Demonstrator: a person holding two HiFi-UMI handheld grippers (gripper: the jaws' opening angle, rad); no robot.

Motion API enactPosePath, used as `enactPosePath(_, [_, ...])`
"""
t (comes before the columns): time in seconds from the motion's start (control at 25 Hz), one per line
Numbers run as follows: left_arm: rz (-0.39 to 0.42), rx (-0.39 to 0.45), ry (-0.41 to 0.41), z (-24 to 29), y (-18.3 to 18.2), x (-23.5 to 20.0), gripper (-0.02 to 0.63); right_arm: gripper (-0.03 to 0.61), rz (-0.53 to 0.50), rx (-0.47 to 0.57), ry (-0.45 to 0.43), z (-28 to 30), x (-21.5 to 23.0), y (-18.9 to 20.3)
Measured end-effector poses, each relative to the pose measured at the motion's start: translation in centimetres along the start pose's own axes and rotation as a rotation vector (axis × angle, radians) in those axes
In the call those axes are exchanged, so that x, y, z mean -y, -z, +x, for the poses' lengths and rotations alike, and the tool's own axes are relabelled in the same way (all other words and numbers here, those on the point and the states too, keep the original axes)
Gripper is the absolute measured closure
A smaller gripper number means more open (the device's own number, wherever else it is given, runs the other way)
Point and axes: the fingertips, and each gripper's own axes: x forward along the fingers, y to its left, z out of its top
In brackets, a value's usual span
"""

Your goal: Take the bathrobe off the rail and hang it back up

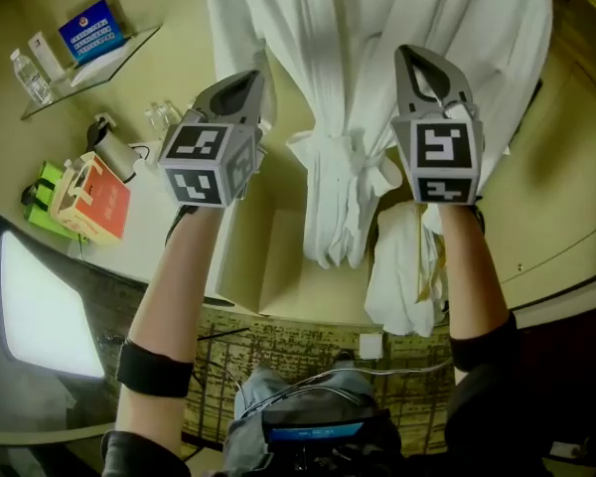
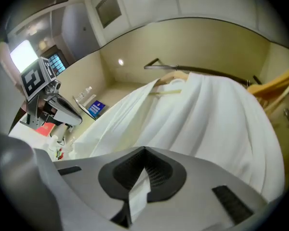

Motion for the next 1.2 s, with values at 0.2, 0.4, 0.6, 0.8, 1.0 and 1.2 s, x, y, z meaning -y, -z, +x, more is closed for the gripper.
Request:
enactPosePath(0.2, [-0.039,-0.059,0.018,-4.4,5.0,-0.3,0.613,0.561,0.196,-0.178,-0.032,-3.4,-4.1,6.9])
enactPosePath(0.4, [-0.092,-0.085,0.041,-8.7,8.9,0.1,0.613,0.561,0.342,-0.327,-0.024,-8.6,-8.0,12.4])
enactPosePath(0.6, [-0.133,-0.105,0.06,-13.9,11.0,0.7,0.613,0.561,0.376,-0.406,-0.024,-14.4,-11.8,12.8])
enactPosePath(0.8, [-0.144,-0.126,0.075,-18.4,12.6,2.3,0.613,0.561,0.377,-0.428,-0.035,-19.1,-14.4,11.8])
enactPosePath(1.0, [-0.159,-0.132,0.063,-21.4,13.2,2.6,0.613,0.561,0.392,-0.451,-0.044,-22.2,-15.9,12.1])
enactPosePath(1.2, [-0.172,-0.112,0.061,-23.3,14.2,1.7,0.613,0.561,0.414,-0.46,-0.023,-23.8,-17.6,12.3])
